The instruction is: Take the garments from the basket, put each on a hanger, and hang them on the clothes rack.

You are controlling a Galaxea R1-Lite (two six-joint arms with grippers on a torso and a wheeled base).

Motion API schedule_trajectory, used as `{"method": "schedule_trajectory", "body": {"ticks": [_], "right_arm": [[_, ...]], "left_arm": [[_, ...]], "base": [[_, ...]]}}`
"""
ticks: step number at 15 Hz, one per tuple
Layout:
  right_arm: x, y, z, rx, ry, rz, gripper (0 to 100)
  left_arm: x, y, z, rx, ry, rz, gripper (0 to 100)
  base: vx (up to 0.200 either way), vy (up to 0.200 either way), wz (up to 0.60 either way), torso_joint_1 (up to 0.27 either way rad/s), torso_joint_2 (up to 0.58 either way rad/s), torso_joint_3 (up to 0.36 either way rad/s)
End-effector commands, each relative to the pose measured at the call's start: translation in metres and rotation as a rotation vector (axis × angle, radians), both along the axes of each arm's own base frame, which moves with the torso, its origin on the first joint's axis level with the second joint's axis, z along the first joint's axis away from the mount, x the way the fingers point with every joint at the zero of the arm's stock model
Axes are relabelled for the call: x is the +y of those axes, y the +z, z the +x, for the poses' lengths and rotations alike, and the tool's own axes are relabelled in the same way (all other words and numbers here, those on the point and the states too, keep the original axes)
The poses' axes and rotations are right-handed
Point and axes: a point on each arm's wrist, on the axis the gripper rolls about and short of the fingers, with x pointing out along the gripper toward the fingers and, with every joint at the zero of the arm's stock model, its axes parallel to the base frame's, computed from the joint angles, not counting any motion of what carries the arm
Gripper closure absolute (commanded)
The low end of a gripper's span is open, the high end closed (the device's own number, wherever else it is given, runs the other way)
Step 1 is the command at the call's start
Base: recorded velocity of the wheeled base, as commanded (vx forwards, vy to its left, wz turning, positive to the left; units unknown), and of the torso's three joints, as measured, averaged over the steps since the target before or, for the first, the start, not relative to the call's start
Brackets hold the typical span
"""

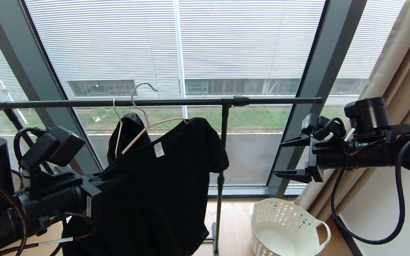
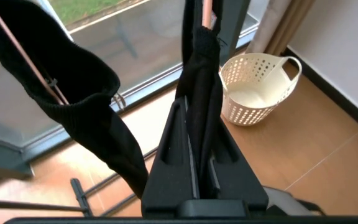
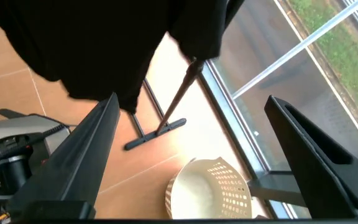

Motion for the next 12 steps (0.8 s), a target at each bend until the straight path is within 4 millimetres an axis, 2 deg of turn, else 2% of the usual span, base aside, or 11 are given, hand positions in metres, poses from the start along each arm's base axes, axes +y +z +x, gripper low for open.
{"method": "schedule_trajectory", "body": {"ticks": [1, 6, 8, 12], "right_arm": [[0.008, 0.008, 0.000, 0.029, -0.018, 0.047, 0], [0.021, 0.018, 0.003, 0.052, -0.165, 0.048, 0], [0.025, 0.028, -0.002, 0.047, -0.205, 0.067, 0], [0.025, 0.033, -0.004, 0.028, -0.252, 0.057, 0]], "left_arm": [[-0.001, -0.004, 0.007, 0.025, 0.012, 0.003, 100], [0.001, -0.006, 0.013, 0.038, 0.031, 0.005, 100], [0.001, -0.008, 0.015, 0.052, 0.063, 0.000, 100], [0.001, -0.009, 0.017, 0.063, 0.099, 0.001, 100]], "base": [[0.000, 0.000, 0.00, 0.000, 0.00, 0.000], [0.000, 0.000, 0.00, 0.000, 0.00, 0.000], [0.000, 0.000, 0.00, 0.000, 0.00, 0.000], [0.000, 0.000, 0.00, 0.000, 0.00, 0.000]]}}
